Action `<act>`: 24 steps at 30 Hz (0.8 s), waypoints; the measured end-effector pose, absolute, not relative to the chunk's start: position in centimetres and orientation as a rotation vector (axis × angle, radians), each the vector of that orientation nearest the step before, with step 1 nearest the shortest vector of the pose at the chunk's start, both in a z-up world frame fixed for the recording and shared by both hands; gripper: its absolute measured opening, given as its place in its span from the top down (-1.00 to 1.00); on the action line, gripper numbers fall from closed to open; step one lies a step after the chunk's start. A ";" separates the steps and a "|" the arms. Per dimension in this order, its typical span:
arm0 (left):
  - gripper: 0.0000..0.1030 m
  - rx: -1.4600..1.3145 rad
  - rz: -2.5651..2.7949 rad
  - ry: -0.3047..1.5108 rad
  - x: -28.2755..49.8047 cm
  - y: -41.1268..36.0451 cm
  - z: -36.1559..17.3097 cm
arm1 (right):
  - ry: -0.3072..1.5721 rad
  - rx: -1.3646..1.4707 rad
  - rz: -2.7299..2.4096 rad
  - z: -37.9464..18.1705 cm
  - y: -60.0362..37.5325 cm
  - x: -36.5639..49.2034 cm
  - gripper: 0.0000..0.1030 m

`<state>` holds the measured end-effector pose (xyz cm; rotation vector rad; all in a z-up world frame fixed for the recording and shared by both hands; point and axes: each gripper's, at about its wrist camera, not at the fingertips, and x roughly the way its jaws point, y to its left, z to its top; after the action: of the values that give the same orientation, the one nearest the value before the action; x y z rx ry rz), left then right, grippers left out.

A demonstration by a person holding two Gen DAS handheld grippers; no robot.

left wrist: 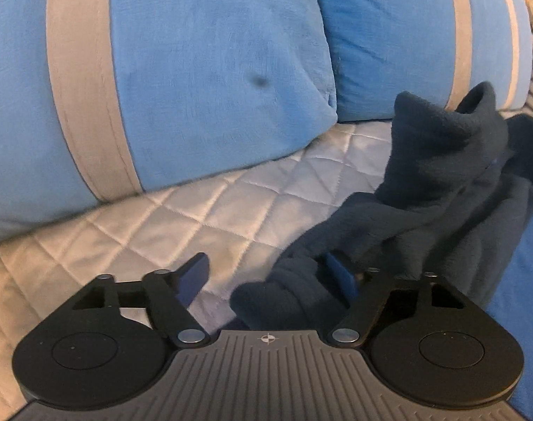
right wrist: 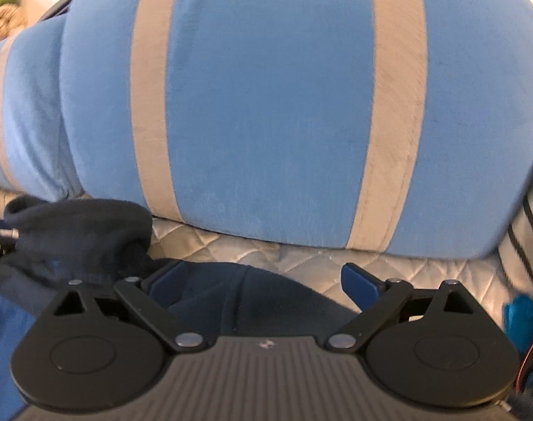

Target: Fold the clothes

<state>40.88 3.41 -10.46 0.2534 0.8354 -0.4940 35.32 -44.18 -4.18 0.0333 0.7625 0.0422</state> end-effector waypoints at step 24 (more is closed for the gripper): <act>0.71 0.494 -0.485 0.759 39.6 0.7 -9.4 | 0.935 -0.405 0.318 -10.1 -40.2 40.8 0.65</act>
<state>39.58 0.73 -9.42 0.4937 0.7587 -0.4851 40.85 -40.23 -10.09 -0.4050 0.9347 0.3181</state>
